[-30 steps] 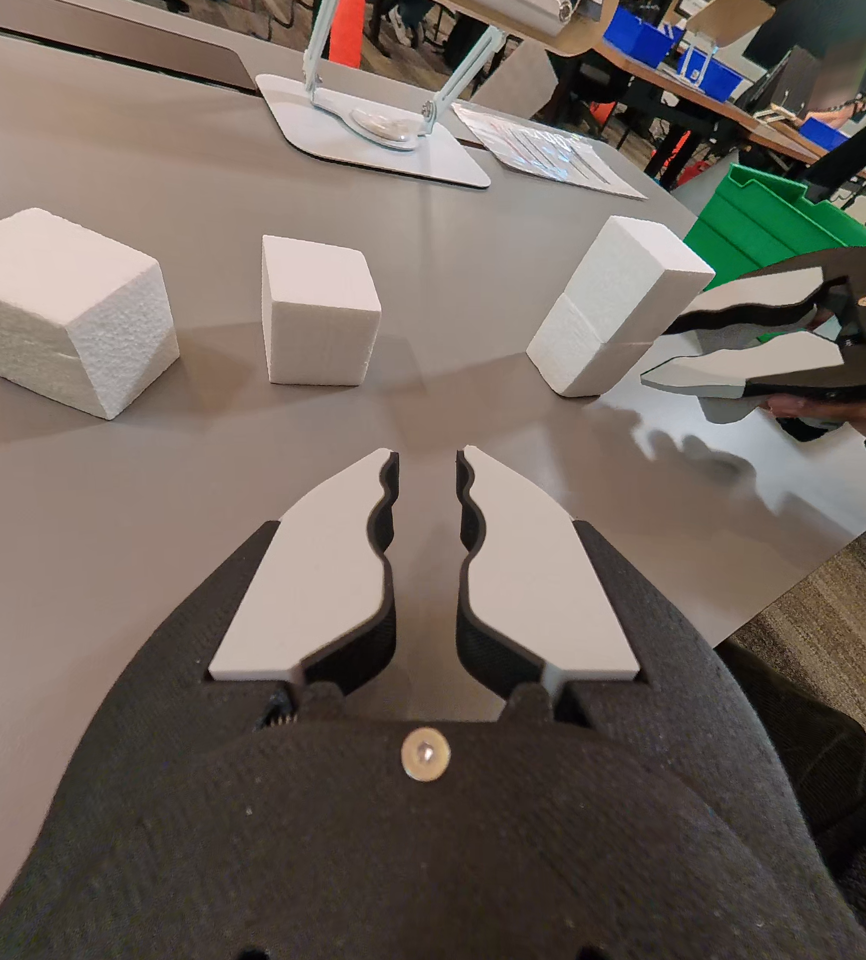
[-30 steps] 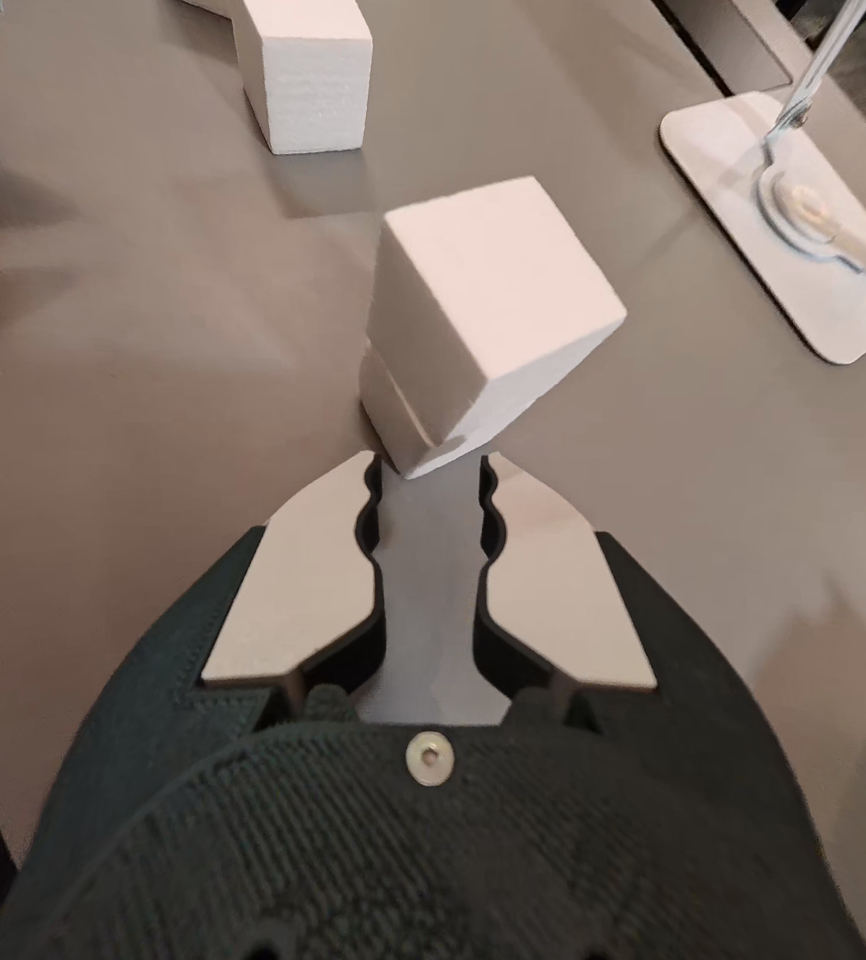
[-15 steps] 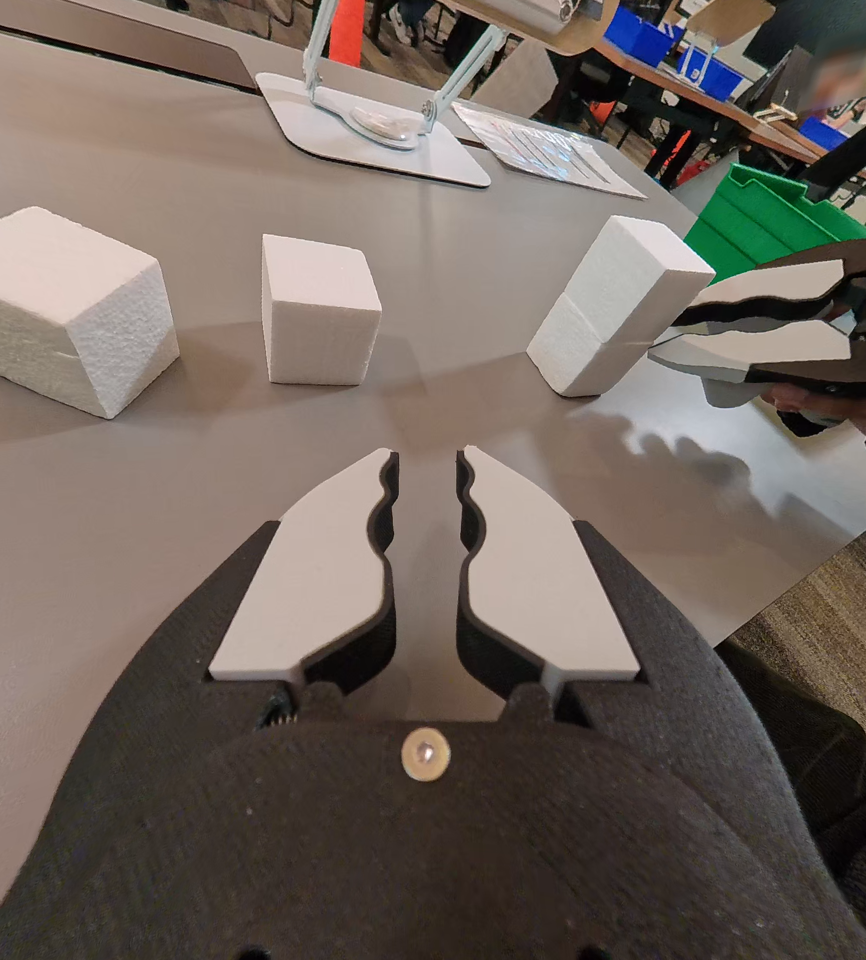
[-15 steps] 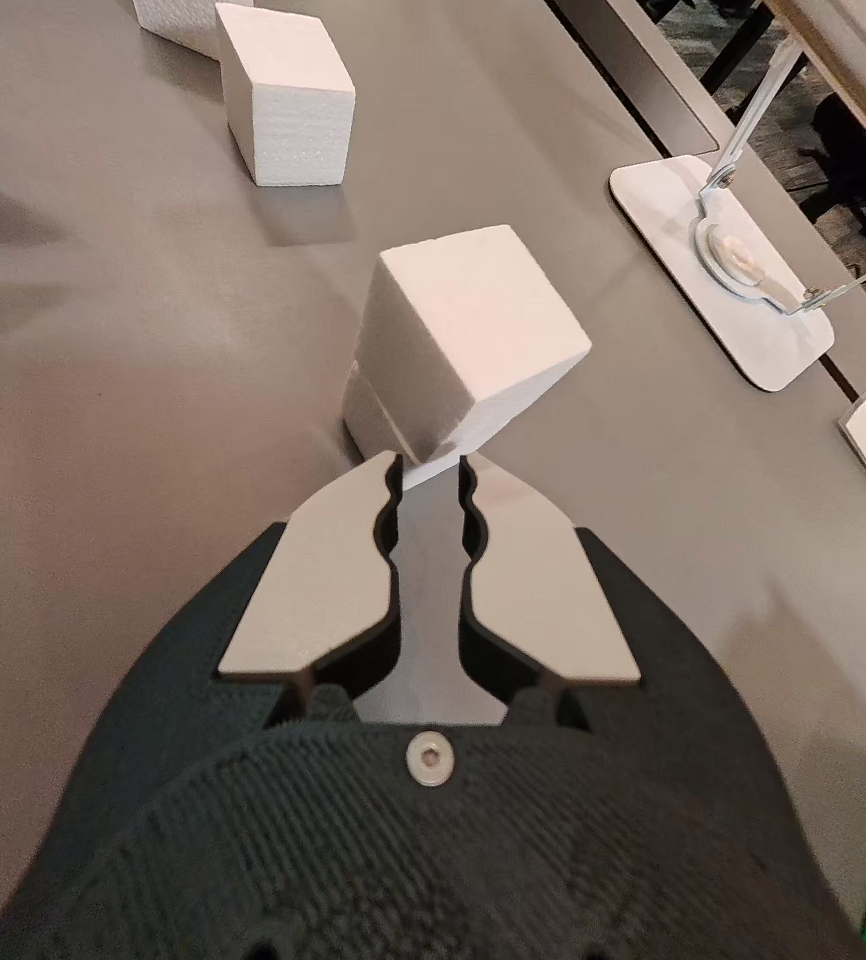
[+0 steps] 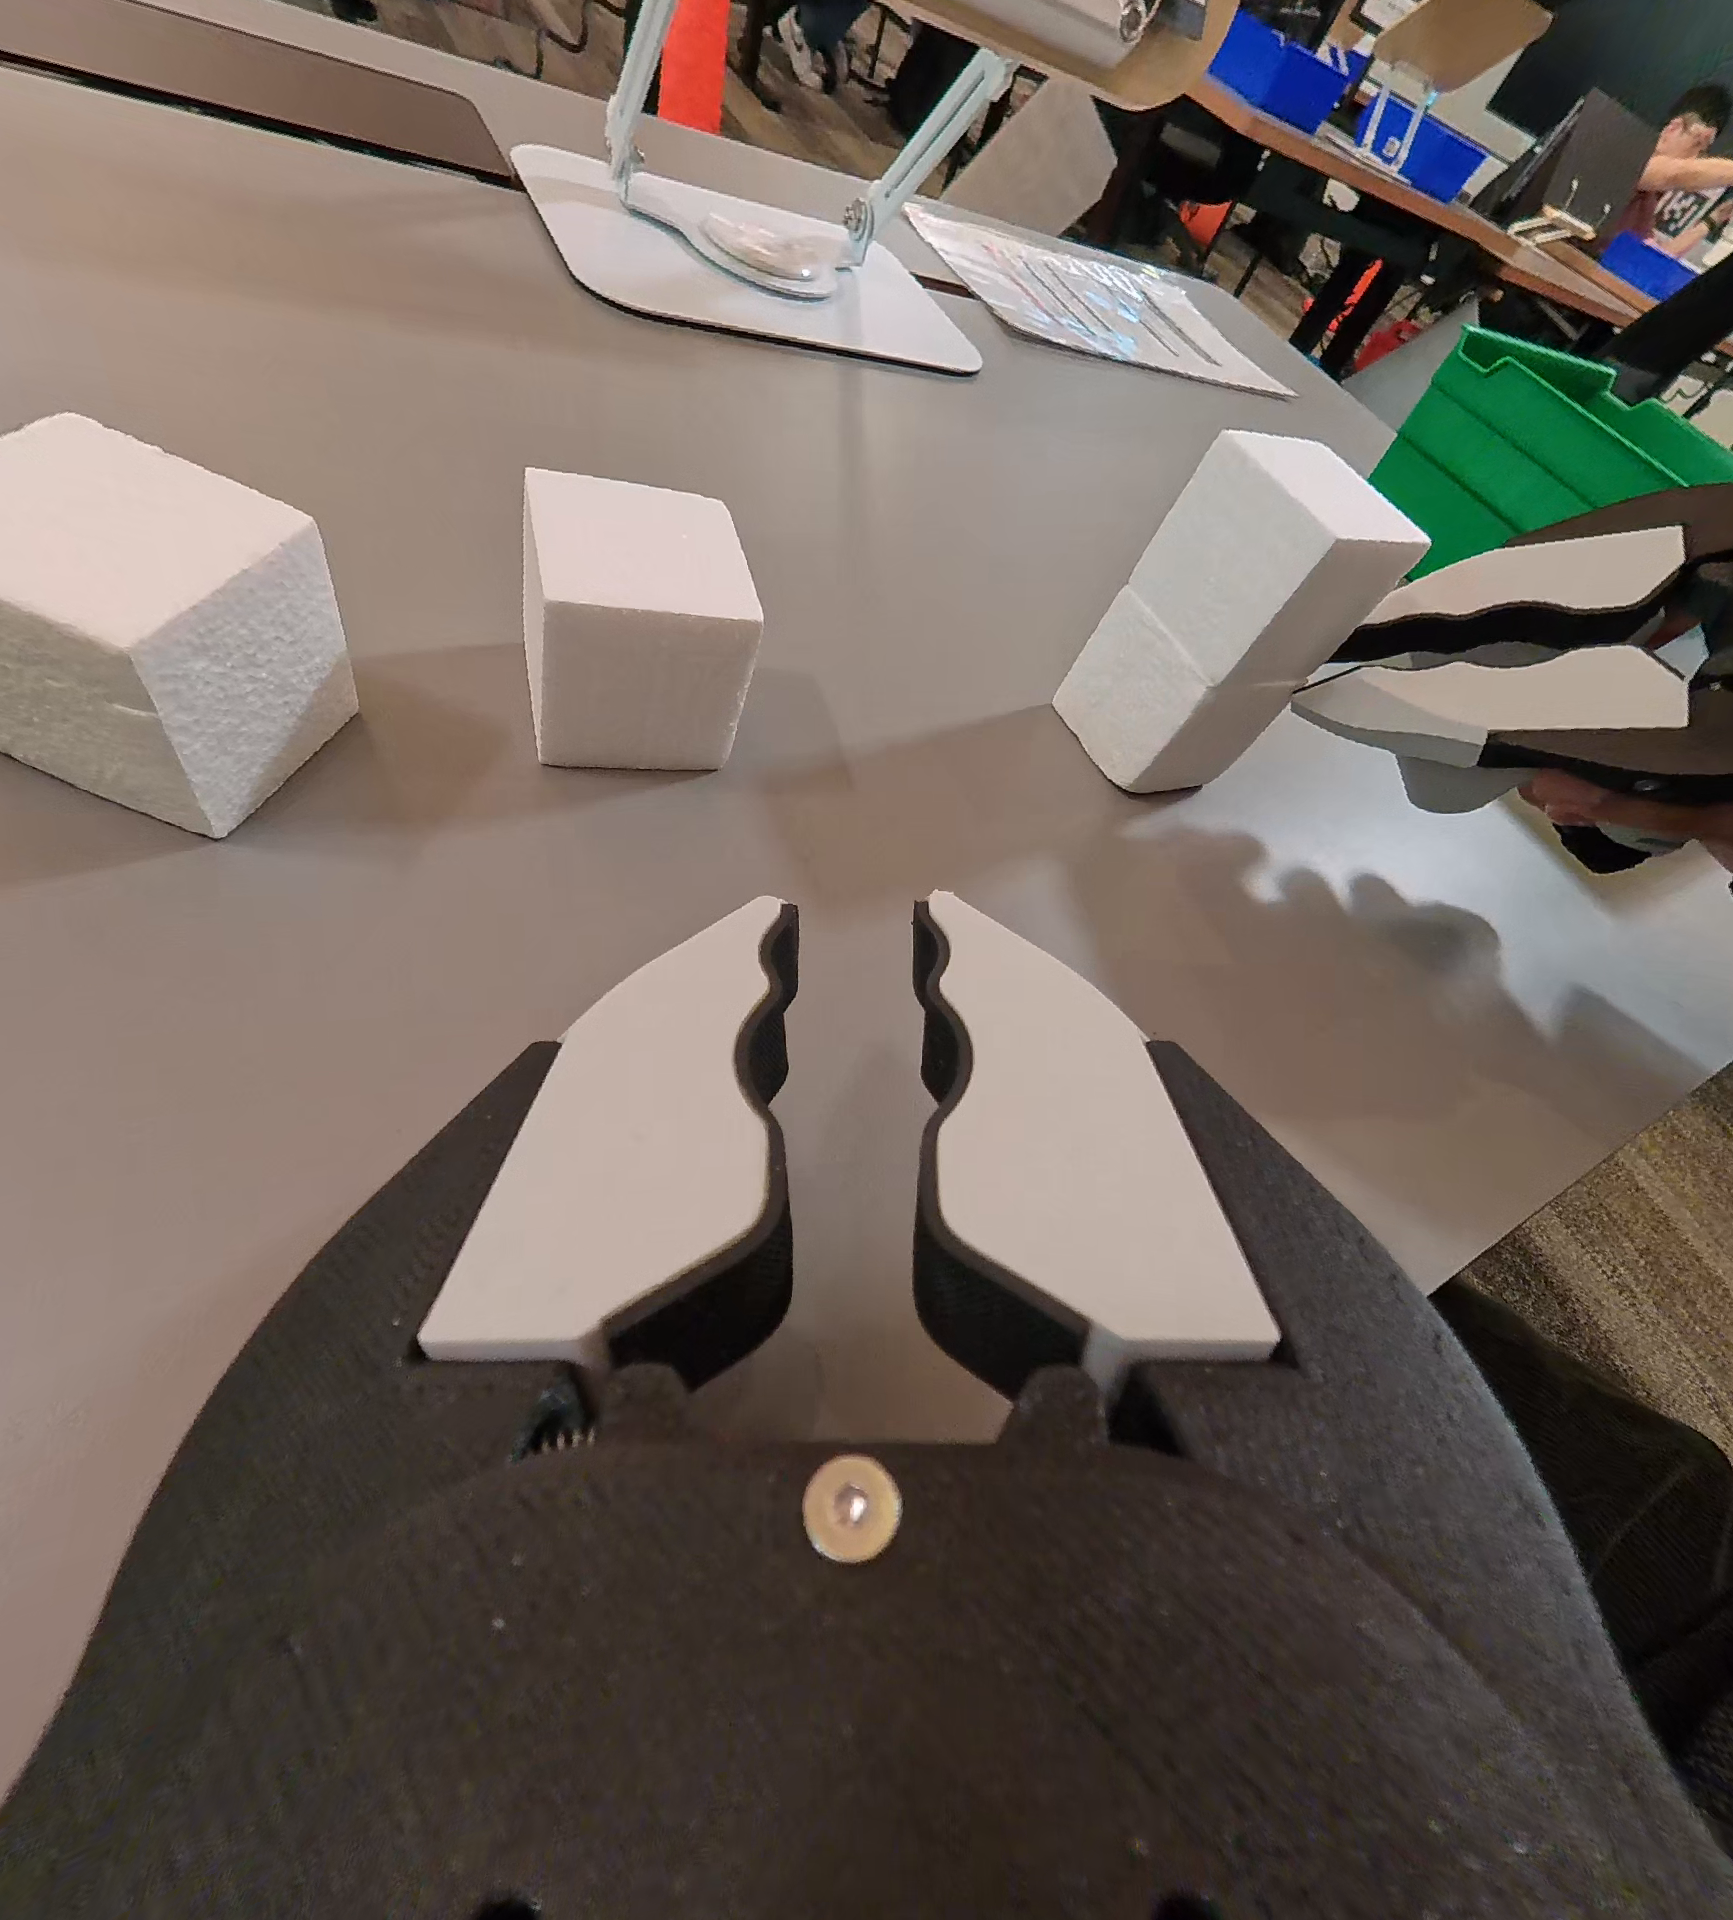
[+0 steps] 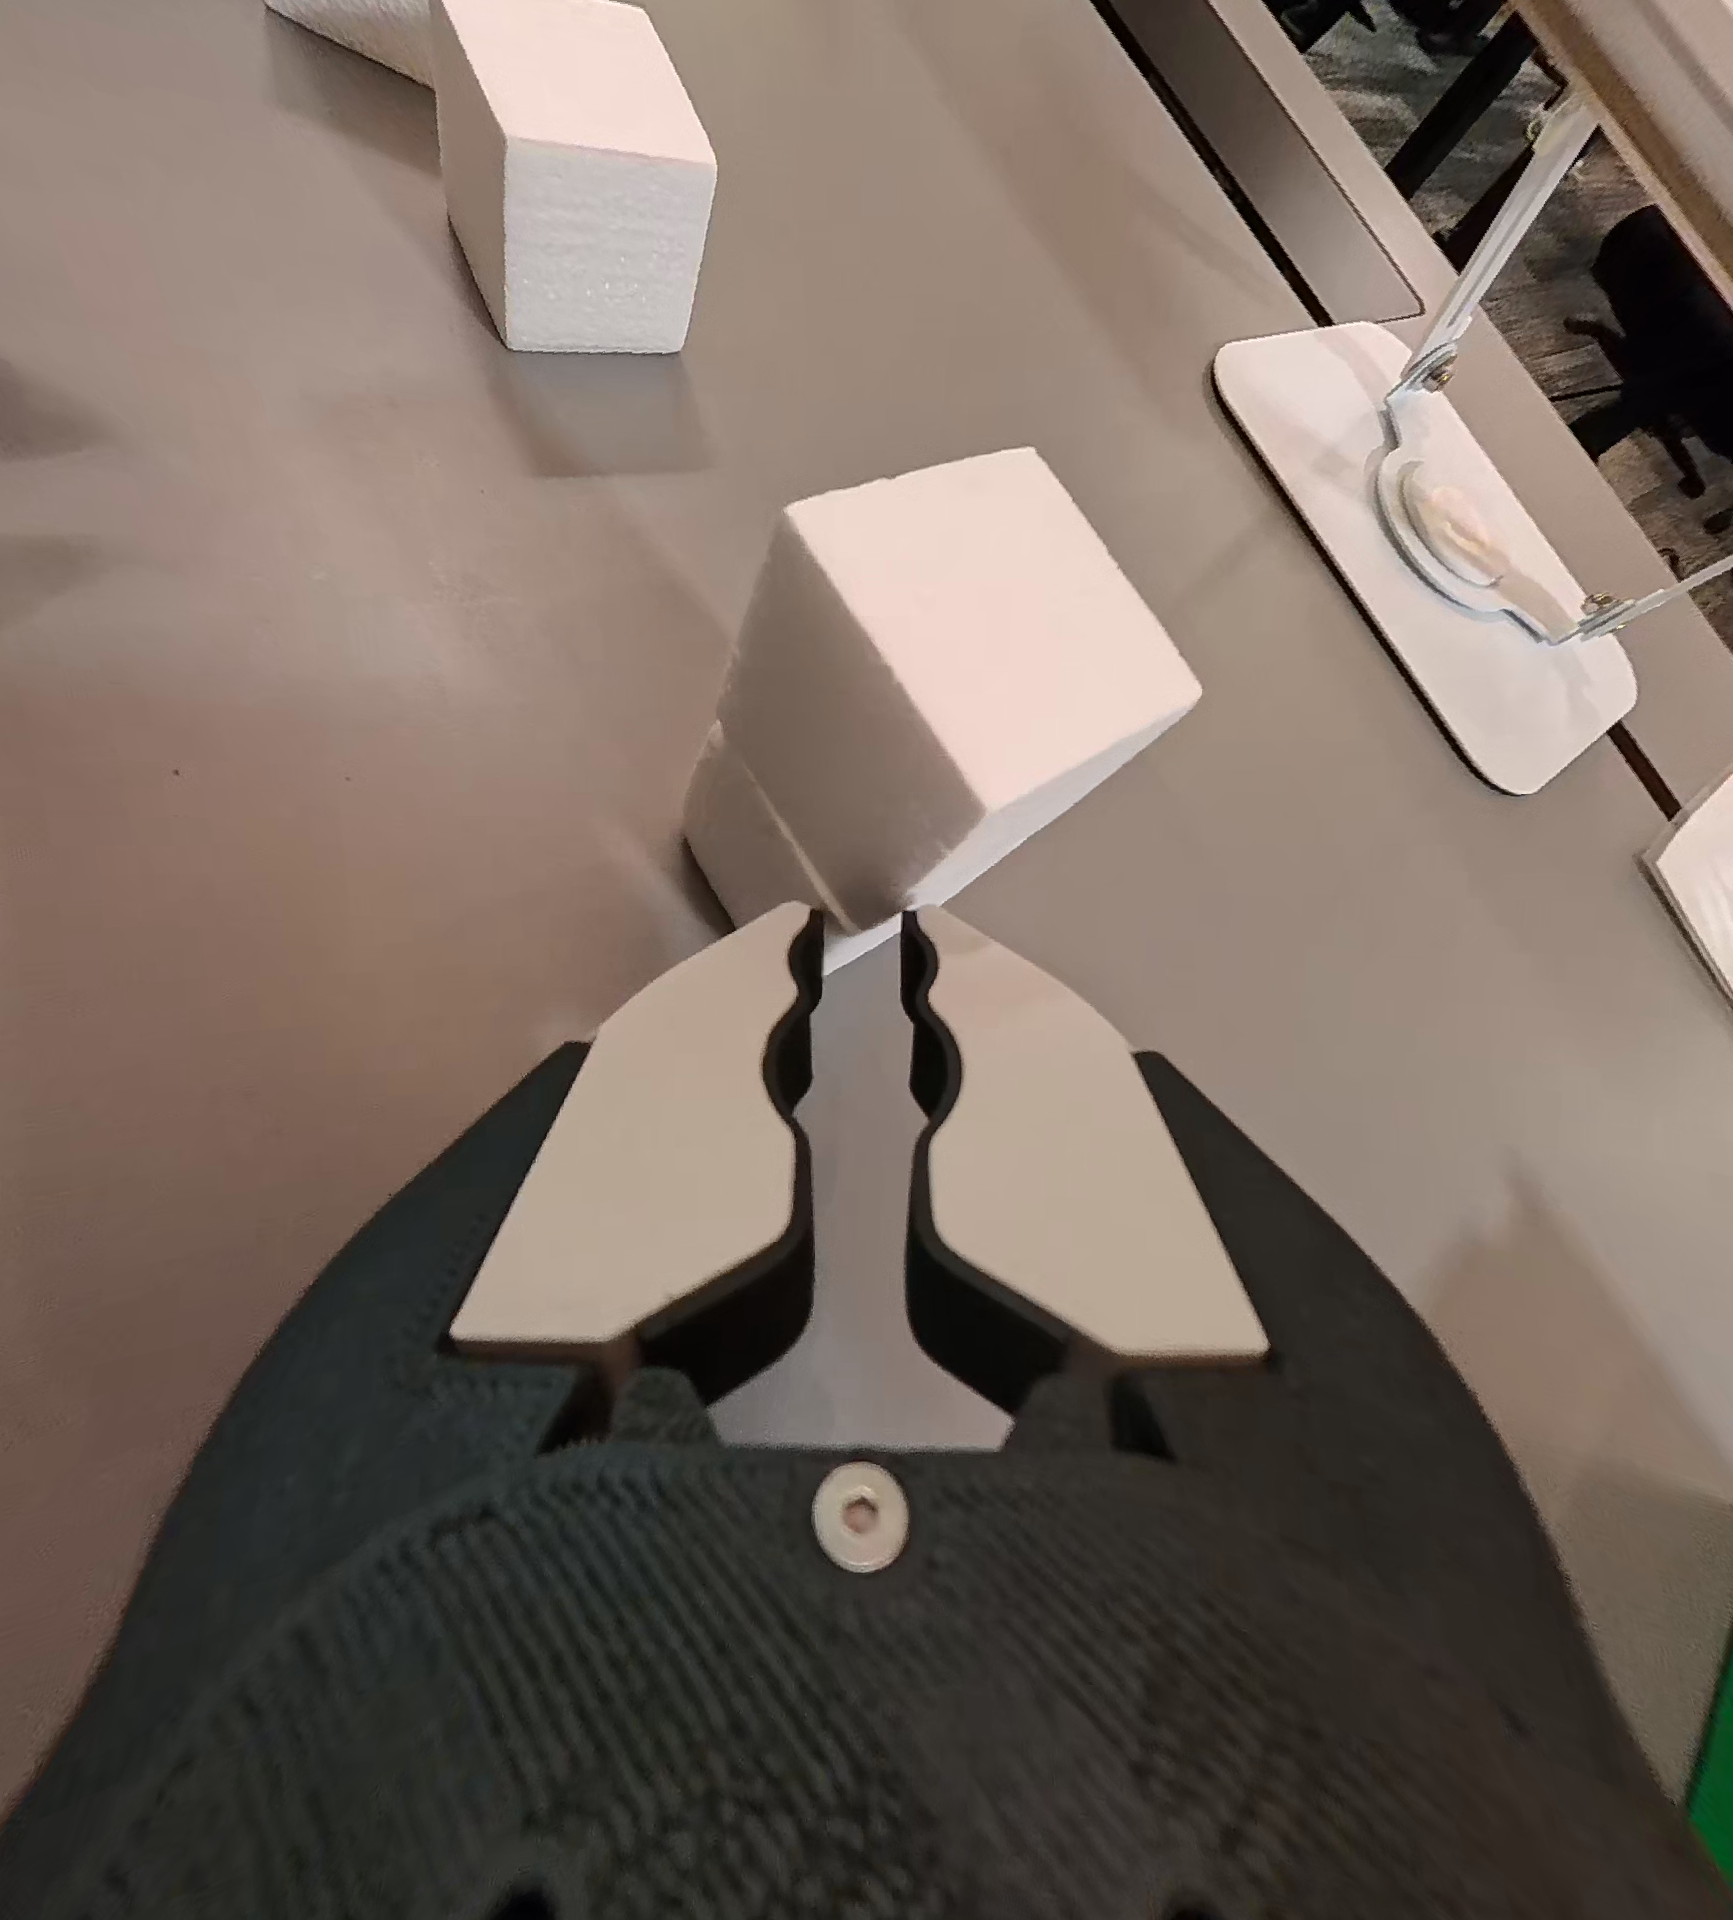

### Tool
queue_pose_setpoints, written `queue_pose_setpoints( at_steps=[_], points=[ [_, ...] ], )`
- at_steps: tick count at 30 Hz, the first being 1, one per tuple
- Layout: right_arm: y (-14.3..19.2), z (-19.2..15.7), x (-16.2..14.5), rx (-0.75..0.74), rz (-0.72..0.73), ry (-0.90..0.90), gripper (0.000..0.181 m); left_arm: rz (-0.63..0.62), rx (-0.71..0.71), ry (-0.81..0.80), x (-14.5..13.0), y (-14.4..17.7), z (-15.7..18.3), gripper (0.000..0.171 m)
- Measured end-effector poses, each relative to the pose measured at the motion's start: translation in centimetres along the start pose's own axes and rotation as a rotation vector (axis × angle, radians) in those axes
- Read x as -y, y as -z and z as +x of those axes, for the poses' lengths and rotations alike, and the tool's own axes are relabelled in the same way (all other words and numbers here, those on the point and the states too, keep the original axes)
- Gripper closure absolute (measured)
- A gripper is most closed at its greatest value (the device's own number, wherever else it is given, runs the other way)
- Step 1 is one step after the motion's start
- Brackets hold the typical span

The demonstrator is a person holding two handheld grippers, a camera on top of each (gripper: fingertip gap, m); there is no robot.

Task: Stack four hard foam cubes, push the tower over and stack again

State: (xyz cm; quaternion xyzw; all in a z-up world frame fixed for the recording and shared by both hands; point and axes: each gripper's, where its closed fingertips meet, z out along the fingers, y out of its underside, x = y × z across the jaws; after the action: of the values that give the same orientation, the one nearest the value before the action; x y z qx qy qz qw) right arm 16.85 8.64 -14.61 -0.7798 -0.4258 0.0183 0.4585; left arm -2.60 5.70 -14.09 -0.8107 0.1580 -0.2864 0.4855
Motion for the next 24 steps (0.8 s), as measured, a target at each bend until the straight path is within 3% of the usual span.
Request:
queue_pose_setpoints(
  at_steps=[6,17,24],
  points=[
    [-0.04,0.04,-0.1,-0.008,-0.007,0.013,0.169,-0.001,-0.001,0.002,-0.01,-0.01,-0.01,0.15],
    [0.1,0.03,-0.2,0.027,0.0,-0.011,0.155,-0.003,-0.003,0.003,-0.02,-0.02,0.02,0.15],
    [0.9,0.58,0.16,0.094,0.081,-0.053,0.131,-0.003,-0.004,0.004,-0.03,-0.03,0.02,0.15]
  ],
)
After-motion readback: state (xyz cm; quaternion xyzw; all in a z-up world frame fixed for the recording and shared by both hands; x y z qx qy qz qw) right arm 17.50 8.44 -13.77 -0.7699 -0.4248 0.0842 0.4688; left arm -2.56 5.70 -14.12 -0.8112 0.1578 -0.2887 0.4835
